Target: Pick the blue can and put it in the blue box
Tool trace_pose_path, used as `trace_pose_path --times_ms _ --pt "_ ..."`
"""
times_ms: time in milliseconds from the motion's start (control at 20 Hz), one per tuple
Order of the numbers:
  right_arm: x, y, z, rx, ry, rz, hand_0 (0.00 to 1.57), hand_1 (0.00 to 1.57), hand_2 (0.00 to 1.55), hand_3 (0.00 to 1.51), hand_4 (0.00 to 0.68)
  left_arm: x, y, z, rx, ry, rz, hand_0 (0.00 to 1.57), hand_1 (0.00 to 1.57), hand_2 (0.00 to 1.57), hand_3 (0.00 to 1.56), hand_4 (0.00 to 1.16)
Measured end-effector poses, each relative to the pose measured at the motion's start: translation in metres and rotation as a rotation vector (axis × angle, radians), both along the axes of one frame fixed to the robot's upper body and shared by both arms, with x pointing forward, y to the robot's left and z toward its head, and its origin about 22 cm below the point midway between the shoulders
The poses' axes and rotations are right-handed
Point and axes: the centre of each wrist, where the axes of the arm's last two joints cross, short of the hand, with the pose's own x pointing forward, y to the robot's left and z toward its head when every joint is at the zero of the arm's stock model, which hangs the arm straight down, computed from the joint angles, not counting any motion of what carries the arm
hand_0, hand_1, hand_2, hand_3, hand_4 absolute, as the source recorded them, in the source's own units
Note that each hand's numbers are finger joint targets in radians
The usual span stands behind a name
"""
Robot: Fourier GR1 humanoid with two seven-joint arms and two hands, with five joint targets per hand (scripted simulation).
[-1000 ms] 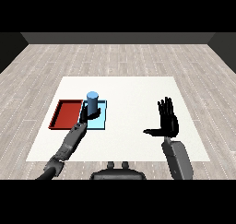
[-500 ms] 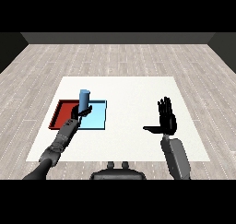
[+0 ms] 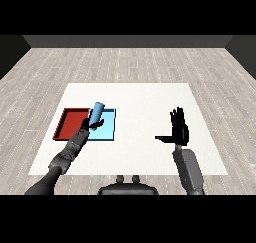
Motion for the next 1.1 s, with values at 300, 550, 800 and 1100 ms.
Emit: trace_pose_path --times_ms 300,550,800,1100 --pt "-0.003 -0.006 -0.004 0.013 0.003 0.002 0.0 0.0 0.0 0.0 0.0 -0.002 -0.003 -0.003 -0.029 0.05 -0.02 1.45 1.45 1.39 0.0 0.52" --pt "0.001 -0.004 -0.005 0.018 -0.011 0.007 0.0 0.0 0.0 0.0 0.0 -0.001 -0.009 -0.003 0.004 0.097 -0.049 0.0 0.0 0.0 0.0 0.0" --pt "-0.002 -0.005 -0.001 0.035 -0.022 0.013 0.0 0.0 0.0 0.0 0.0 -0.005 -0.018 -0.01 0.037 0.053 0.002 0.0 0.0 0.0 0.0 0.0" --pt "-0.005 -0.004 0.002 0.049 -0.031 0.024 0.0 0.0 0.0 0.0 0.0 -0.004 -0.023 -0.007 0.006 -0.239 0.128 0.0 0.0 0.0 0.0 0.0"
